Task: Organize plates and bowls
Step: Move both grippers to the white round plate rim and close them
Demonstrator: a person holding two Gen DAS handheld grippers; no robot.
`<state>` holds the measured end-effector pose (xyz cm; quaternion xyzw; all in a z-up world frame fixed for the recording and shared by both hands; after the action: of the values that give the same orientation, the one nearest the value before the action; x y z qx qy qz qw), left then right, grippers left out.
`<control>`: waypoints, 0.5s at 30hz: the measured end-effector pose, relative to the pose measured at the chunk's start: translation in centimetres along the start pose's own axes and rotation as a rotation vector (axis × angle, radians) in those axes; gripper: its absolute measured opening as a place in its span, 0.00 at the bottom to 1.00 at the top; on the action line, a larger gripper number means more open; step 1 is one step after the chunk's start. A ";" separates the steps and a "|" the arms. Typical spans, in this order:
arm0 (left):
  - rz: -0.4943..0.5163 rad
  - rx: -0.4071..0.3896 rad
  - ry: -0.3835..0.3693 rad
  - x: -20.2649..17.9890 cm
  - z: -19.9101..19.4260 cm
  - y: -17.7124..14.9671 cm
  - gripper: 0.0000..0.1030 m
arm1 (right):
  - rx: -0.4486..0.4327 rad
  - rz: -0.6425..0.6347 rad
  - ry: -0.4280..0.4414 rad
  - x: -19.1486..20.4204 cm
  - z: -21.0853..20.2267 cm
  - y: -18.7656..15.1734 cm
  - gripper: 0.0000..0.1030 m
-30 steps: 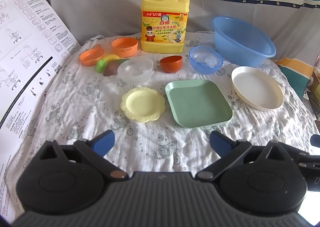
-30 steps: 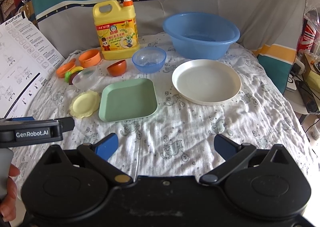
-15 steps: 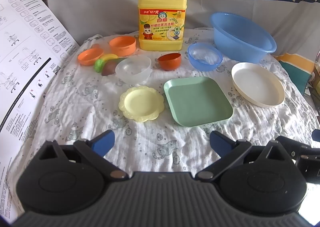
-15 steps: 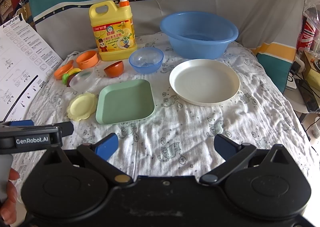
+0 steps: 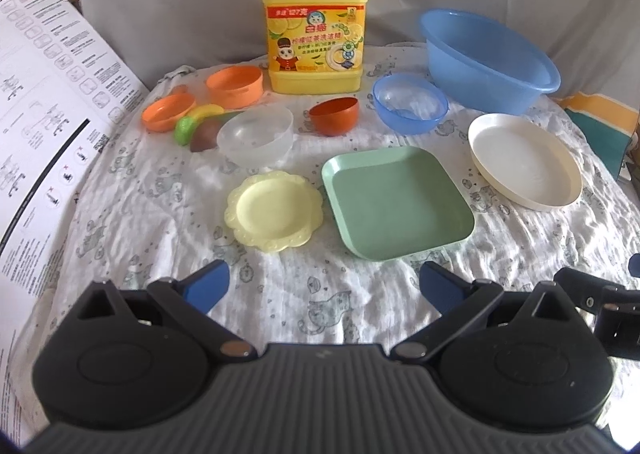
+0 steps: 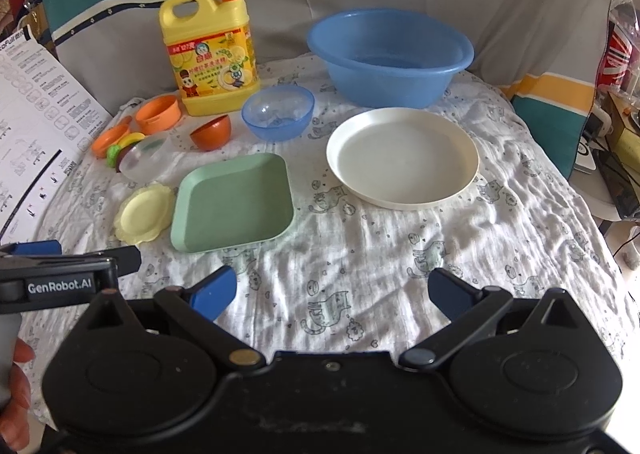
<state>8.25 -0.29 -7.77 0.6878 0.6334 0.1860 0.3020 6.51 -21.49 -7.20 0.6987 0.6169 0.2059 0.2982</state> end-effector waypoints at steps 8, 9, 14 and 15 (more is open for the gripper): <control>0.045 0.023 -0.019 -2.1 3.8 2.0 1.00 | 0.024 0.035 -0.058 -2.5 4.1 1.5 1.00; 0.054 0.024 -0.022 -2.6 4.4 2.6 1.00 | 0.027 0.042 -0.068 -3.0 4.7 1.8 1.00; 0.113 0.019 -0.038 -5.6 7.1 5.3 1.00 | 0.022 0.088 -0.114 -6.4 7.1 3.4 1.00; 0.129 0.018 -0.041 -6.3 7.7 5.9 1.00 | 0.023 0.104 -0.123 -7.3 7.8 3.8 1.00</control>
<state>16.86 -8.01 -8.91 0.7334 0.5832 0.1850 0.2962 13.34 -30.17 -9.78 0.7444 0.5627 0.1706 0.3165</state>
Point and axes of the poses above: each gripper's, at about its wrist camera, not at the fingertips, and z roughly the way its jaws point, x to its left, y to its top, the point moved 8 cm from there along z, roughly the way its jaws point, and after that the axes turned 12 degrees about -y, right-handed, at the moved point
